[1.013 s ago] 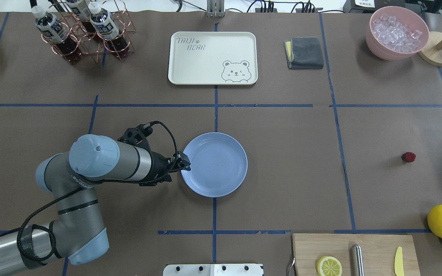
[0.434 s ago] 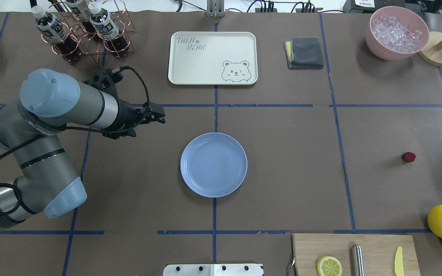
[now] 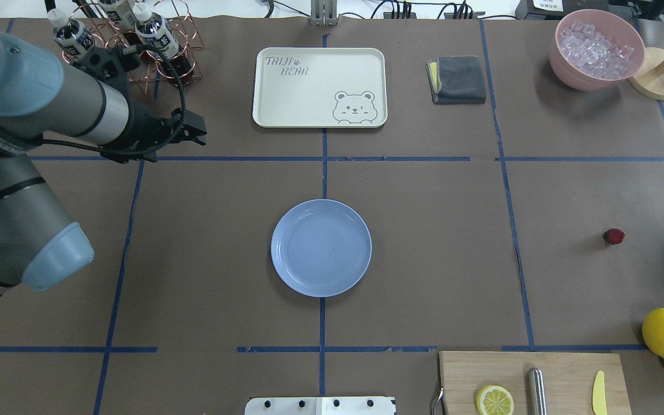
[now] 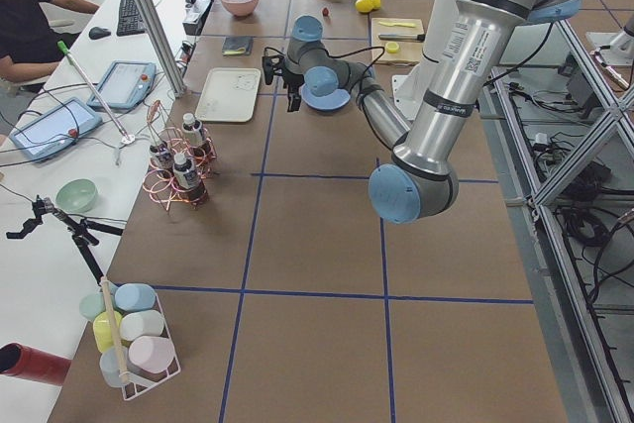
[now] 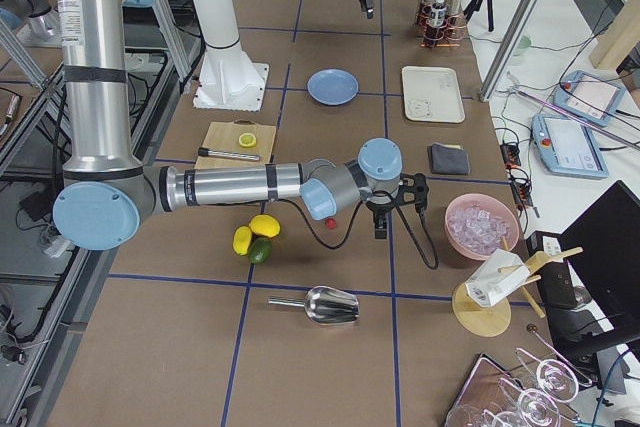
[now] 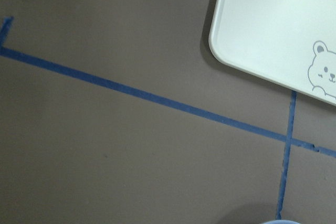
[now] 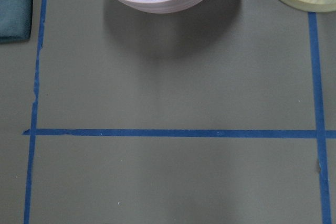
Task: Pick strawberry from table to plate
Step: 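Release the plate and withdraw the left gripper while the right arm moves toward the strawberry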
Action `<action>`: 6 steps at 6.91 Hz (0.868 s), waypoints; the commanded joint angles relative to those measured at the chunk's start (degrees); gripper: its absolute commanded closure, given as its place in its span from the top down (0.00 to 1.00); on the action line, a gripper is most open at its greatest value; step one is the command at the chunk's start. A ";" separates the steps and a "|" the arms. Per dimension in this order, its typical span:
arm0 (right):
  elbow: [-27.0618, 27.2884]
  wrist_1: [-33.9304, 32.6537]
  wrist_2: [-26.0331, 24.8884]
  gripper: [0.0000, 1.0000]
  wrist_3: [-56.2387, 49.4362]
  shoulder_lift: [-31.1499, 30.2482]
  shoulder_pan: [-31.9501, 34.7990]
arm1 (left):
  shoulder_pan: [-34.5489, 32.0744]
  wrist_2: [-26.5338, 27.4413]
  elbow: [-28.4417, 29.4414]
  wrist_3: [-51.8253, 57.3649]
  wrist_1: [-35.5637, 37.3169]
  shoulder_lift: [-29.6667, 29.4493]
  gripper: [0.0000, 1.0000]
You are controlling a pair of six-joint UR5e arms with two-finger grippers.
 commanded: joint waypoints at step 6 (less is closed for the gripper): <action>4.05 11.14 -14.01 1.00 15.79 -7.69 -21.51 | -10.52 -6.01 -3.59 24.51 6.47 7.71 1.00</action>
